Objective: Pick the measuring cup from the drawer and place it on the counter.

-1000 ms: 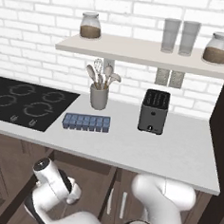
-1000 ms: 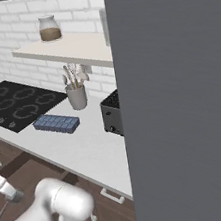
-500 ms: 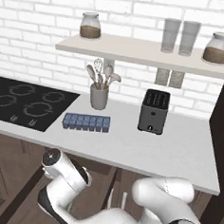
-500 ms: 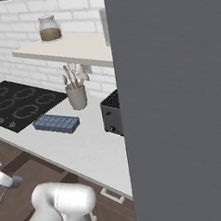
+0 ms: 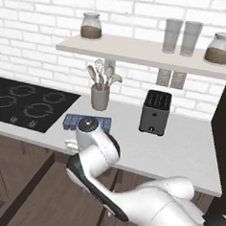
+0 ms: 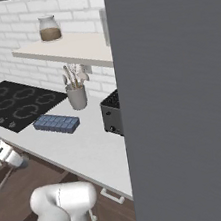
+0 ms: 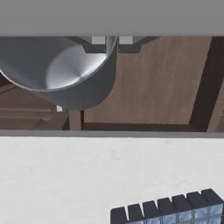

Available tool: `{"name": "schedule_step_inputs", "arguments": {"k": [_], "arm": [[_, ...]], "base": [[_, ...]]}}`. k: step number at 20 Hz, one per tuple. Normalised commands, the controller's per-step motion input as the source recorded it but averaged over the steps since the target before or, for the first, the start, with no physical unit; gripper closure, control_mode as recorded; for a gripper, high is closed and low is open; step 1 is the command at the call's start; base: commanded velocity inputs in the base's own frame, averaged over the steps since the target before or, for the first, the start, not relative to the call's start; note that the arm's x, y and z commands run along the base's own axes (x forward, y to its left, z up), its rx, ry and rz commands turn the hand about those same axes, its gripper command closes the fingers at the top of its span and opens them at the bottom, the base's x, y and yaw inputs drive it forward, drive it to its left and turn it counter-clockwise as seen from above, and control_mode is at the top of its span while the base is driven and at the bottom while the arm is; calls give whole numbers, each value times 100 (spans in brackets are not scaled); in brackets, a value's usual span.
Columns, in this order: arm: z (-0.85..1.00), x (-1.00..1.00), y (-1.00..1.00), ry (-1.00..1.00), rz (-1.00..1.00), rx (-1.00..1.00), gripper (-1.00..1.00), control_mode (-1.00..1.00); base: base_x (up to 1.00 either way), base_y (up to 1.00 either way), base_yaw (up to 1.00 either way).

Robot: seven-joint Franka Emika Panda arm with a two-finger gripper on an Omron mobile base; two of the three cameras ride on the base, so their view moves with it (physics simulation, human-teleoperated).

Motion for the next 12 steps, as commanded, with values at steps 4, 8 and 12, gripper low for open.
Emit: {"name": "schedule_step_inputs", "arguments": {"k": [4,8,12], "arm": [[92,39,-44,0,0,6,100,-100],[33,65,-46,0,-5,0,100,-100],[1,53,-64,0,-13,0,100,-100]], "base": [[0,0,0],[0,0,0],[0,0,0]]}}
